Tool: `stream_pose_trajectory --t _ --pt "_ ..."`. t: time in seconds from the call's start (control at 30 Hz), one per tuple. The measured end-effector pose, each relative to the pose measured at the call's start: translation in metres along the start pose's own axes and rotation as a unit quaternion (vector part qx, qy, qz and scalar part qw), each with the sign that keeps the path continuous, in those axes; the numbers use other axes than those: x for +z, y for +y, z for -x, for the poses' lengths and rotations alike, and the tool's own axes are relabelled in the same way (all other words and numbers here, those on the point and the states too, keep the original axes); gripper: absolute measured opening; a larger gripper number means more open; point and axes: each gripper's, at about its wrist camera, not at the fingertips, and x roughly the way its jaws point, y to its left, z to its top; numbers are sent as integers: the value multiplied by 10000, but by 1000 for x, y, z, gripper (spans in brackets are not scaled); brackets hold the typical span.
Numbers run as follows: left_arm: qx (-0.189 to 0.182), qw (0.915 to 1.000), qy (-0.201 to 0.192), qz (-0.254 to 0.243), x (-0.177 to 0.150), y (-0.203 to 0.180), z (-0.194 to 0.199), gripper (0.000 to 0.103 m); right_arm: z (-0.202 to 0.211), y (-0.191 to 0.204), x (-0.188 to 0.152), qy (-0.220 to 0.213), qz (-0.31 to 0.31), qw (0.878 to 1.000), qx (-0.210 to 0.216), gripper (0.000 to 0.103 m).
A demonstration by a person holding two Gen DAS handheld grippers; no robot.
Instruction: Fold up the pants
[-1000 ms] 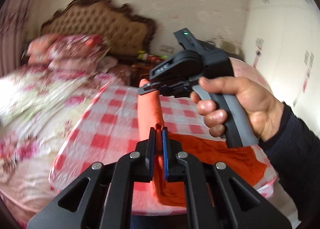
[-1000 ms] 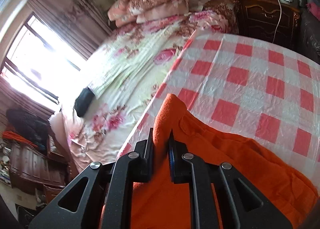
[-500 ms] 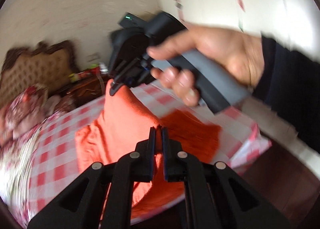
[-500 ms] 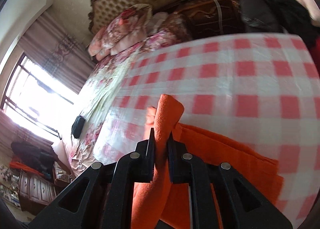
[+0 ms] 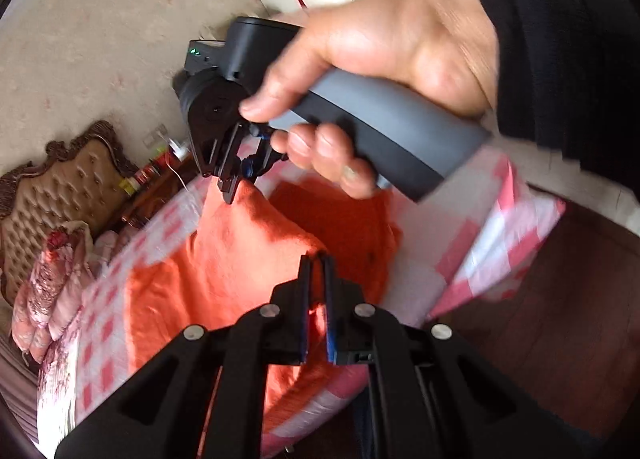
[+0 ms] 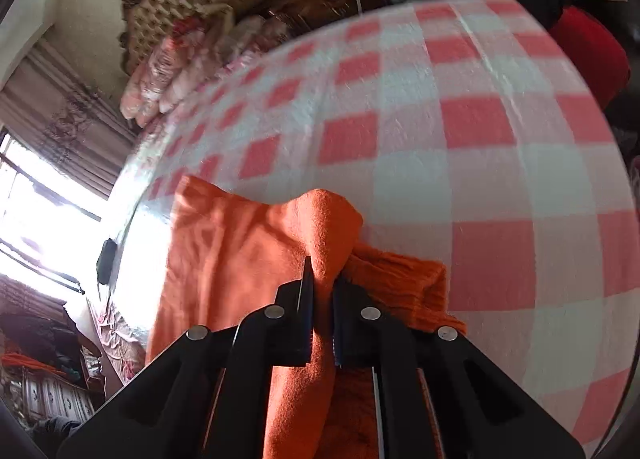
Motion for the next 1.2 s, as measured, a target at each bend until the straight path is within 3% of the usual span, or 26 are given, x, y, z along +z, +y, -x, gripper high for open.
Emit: stream_pose_trajectory --t 0.17,0.33,0.37,0.4,0.47,0.5,0.57,0.63,0.7,0.77,0.8,0.83,0.87,0.9,0.97,1.0,1.03,1.07,1.13,1.2 --pt "-5 9996 -275 -100 28 -10 18 6 37 12 8 -263 189 9994 -110 7" --pt "-304 9994 99 -140 22 -35 -11 6 18 -18 -1 -29 90 9987 -500 7" --pt "-386 9990 172 -130 20 -37 -16 10 10 -26 -5 21 93 9981 -610 8" --pt "-596 9980 209 -77 16 -39 -20 14 6 -31 -8 68 102 9972 -736 12" --pt "-851 9962 163 74 12 -32 -13 56 1 -36 -13 14 200 9936 -1114 32" --pt "-924 9955 -11 202 12 -22 -2 57 7 -34 -17 -208 303 9883 -1480 49" --pt "-1056 9925 -153 600 7 9 21 58 26 -27 -25 -546 402 9833 -1689 52" --pt "-1111 9848 -113 1332 -6 50 37 62 40 -25 -34 -722 379 9805 -1787 63" --pt "-836 9631 56 2558 -42 114 47 65 49 -23 -51 -743 273 9796 -1845 66" --pt "-297 9307 390 3625 -85 169 48 63 42 -24 -68 -501 232 9819 -1809 66" --pt "-246 9157 522 3976 -100 186 46 63 37 -24 -73 -426 244 9830 -1771 66" --pt "-357 8954 717 4380 -118 203 40 62 31 -23 -78 -350 263 9846 -1695 65" --pt "-659 8624 926 4933 -142 219 32 61 27 -22 -83 -294 250 9860 -1623 64" --pt "-856 8406 1024 5249 -156 227 26 61 21 -23 -86 -260 157 9877 -1534 54" --pt "-1313 8089 1354 5569 -176 231 7 59 11 -21 -88 -241 61 9872 -1574 50" --pt "-1452 7972 1463 5674 -182 231 0 55 9 -18 -88 -255 80 9866 -1610 47" --pt "-1628 7876 1525 5745 -186 229 -6 39 7 -15 -87 -269 78 9868 -1597 43" --pt "-1807 7853 1577 5707 -186 227 -11 29 5 -13 -87 -284 63 9865 -1609 43" --pt "-1736 8040 1583 5462 -181 226 -16 18 1 -7 -84 -324 41 9857 -1652 42" --pt "-1618 8063 1519 5483 -182 234 -15 14 -7 -4 -78 -334 -47 9874 -1549 41"
